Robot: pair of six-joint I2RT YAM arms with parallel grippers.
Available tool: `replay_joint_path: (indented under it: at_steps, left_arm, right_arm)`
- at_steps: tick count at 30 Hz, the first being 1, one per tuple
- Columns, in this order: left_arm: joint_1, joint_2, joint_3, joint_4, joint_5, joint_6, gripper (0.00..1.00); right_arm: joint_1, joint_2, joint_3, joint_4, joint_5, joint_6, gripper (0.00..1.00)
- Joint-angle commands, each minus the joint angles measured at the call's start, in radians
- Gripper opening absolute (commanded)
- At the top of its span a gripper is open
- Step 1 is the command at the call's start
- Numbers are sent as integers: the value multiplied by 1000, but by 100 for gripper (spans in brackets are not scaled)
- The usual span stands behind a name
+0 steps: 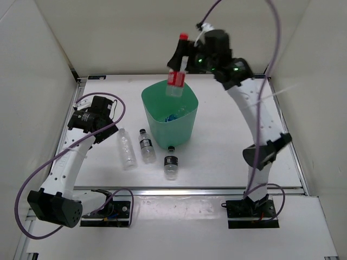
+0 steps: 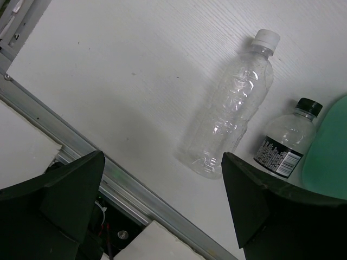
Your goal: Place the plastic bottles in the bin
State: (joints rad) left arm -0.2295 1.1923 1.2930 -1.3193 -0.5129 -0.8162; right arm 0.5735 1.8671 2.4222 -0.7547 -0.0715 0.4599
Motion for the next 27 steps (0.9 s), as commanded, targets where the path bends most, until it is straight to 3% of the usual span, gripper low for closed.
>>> replay_joint_path:
  at_steps: [1,6,13,20,27]
  left_arm:
    - [-4,-17,-15,19,-1,12,100]
    - [12,-54,-122,67,45,3,100]
    - [12,-122,-307,363,207,95,100]
    - [-31,-8,-331,515,252,146,100]
    - [-54,122,-406,569,263,135,100]
  right_arm:
    - [22,48,-53,-158,28,-43,100]
    - [-76,-127,-175,-185,24,-20,100]
    - [-121,-184,-143,-299,-21,-29,100]
    - [-142,-143,-101,-311,-114,-29,100]
    - [-196,-134,-101,-311,-204,-29,100]
